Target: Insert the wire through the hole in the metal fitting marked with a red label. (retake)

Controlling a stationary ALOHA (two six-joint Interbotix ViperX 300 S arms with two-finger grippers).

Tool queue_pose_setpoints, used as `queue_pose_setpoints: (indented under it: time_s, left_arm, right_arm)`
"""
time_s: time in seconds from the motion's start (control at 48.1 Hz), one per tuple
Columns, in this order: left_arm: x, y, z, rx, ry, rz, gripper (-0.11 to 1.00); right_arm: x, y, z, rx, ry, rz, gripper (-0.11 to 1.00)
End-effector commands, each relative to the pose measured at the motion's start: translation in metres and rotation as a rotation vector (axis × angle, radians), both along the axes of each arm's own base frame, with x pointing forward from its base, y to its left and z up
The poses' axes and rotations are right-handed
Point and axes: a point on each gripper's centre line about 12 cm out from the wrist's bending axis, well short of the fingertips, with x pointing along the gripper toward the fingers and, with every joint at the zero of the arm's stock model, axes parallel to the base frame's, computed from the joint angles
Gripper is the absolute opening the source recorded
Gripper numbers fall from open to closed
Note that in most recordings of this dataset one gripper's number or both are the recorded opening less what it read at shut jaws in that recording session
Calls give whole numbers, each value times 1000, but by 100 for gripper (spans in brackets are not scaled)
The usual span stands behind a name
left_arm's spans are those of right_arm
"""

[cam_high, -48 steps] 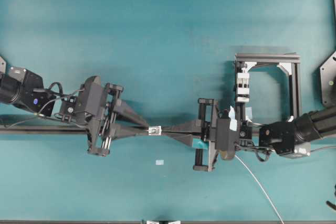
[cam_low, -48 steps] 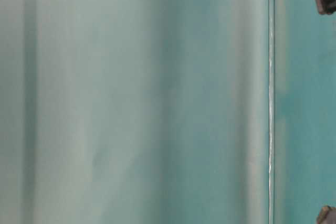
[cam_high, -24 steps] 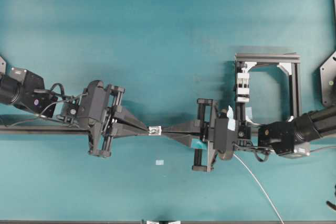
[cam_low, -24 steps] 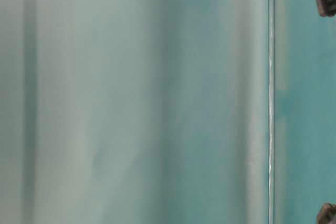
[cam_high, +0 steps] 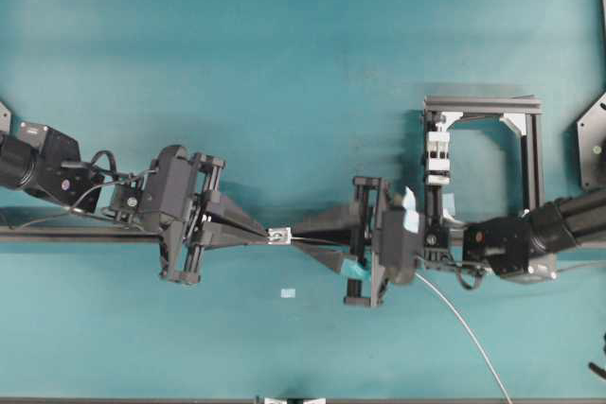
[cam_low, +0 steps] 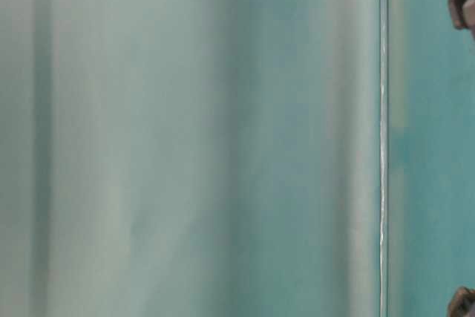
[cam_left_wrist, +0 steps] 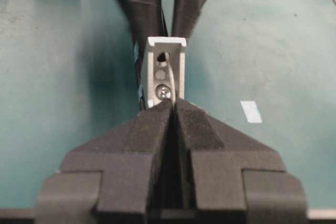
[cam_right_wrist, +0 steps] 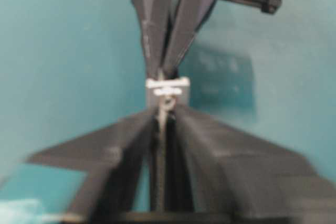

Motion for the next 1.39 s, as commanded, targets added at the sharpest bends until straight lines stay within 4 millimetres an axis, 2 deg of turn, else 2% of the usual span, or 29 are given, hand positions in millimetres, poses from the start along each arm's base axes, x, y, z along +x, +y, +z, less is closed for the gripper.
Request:
queue_pose_setpoints:
  time_s: [0.0, 0.062, 0.104, 0.333, 0.707, 1.373]
  left_arm:
    - [4, -4, 12, -11, -37, -10, -10]
    - [4, -4, 12, -11, -38, -10, -10]
    - [4, -4, 12, -11, -37, -10, -10]
    - [-2, -4, 12, -9, -22, -13, -10]
    - [-41, 0, 36, -8, -28, -38, -10]
    - [-90, 11, 38, -2, 8, -54, -10]
  right_arm:
    - [1, -1, 10, 9, -14, -2, 62]
    - [-1, -2, 12, 10, -18, -3, 78]
    - [-2, -2, 14, 11, -21, -1, 80]
    - [-4, -2, 18, 11, -30, 0, 79]
    - [-5, 0, 18, 9, -30, 7, 79]
    - [-6, 2, 17, 11, -23, 15, 79]
